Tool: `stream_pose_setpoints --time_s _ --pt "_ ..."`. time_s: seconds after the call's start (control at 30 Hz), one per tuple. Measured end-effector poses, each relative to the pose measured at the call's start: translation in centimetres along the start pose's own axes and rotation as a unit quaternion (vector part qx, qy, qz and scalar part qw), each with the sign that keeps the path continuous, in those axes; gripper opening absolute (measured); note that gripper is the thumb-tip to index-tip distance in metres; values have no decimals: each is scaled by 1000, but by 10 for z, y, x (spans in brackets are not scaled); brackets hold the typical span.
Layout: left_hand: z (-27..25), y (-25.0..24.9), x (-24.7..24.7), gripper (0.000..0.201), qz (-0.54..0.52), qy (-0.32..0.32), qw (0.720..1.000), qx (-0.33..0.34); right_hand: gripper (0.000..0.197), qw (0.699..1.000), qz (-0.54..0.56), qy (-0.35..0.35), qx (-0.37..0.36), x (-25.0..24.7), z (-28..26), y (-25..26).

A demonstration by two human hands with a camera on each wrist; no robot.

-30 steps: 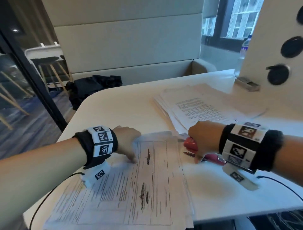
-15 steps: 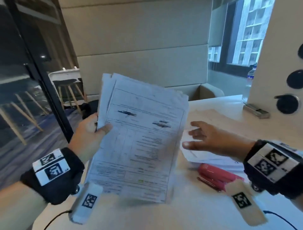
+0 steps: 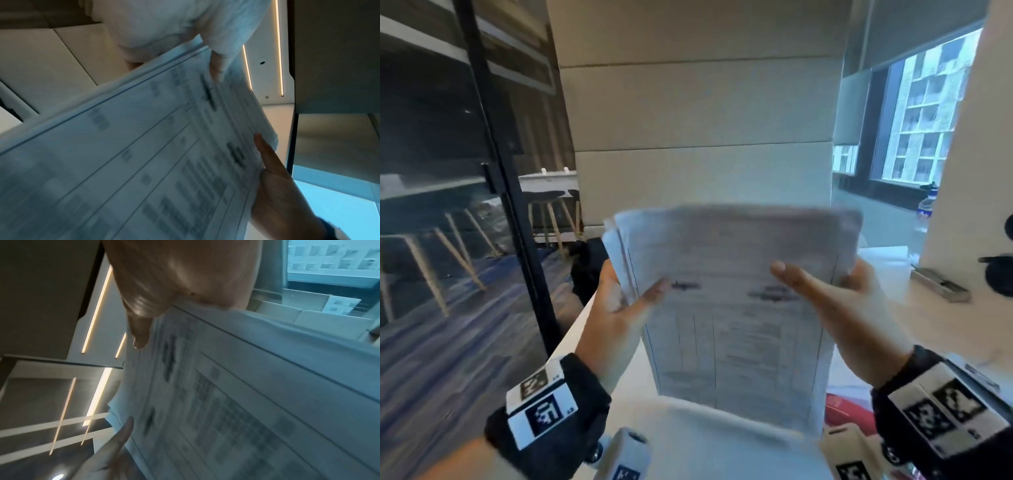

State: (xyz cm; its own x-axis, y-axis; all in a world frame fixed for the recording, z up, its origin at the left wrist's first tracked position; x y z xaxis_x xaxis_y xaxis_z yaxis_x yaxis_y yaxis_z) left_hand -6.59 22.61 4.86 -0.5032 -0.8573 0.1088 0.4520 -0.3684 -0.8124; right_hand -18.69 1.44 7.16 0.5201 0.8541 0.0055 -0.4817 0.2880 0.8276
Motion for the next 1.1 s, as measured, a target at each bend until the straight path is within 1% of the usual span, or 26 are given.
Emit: stream_pose_setpoints --time_s 0.03,0.1,0.17,0.23,0.33,0.43,0.53,0.6,0.63,0.7,0.8,0.87,0.97,1.0,1.1 --pt "-1 1 2 51 0 5 1000 -6 50 1000 3 16 18 1 -1 -2" --pt "-2 3 4 51 10 9 1000 -4 42 998 -10 33 44 4 -2 -5" --pt "-2 2 7 47 46 16 999 13 33 999 -28 18 41 5 -1 -4" --pt "0 -1 7 45 60 5 998 24 28 999 -27 11 27 6 1 -1" --pt "1 -4 3 42 27 -21 999 28 32 1000 -12 22 19 6 4 2" --pt "1 -4 0 36 -12 -17 1000 3 37 999 -5 26 23 6 3 -3" --pt "-3 7 -4 29 -46 13 998 -48 33 999 6 20 46 6 -3 -12" --pt "-9 13 -3 27 -24 33 997 -69 30 999 0 12 49 8 -8 -16" --pt "-11 15 -1 23 -3 27 997 -67 27 999 -13 0 47 8 -9 -17" --pt "-12 14 2 17 24 -10 998 -49 18 998 -34 -29 33 10 -8 -15" --pt "-3 3 9 19 16 -46 999 -3 9 998 -43 -51 -13 14 0 -3" --pt "2 -6 13 20 34 -54 998 28 8 996 -47 -60 -35 15 6 6" --pt "1 -13 16 20 38 -48 997 45 12 997 -37 -64 -22 14 8 11" --pt "-2 -12 15 20 31 -46 998 36 13 997 -34 -61 -13 13 6 9" --pt "-16 -1 15 26 4 -28 999 -35 11 996 -65 -48 29 9 -8 -6"
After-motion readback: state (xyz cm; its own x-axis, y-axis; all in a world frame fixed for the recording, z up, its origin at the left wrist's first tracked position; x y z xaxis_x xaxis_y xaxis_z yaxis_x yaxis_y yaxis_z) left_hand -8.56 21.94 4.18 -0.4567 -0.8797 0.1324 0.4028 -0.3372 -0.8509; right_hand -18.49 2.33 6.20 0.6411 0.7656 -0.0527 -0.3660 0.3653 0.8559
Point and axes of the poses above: each hand's wrist, its own z-axis towards the middle knuckle, its own x-axis out of the palm, y = z × x, the point moved 2 cm from there along z, towards the middle knuckle, and after that the axes turned 4 degrees about -z, right-handed, at the moved point
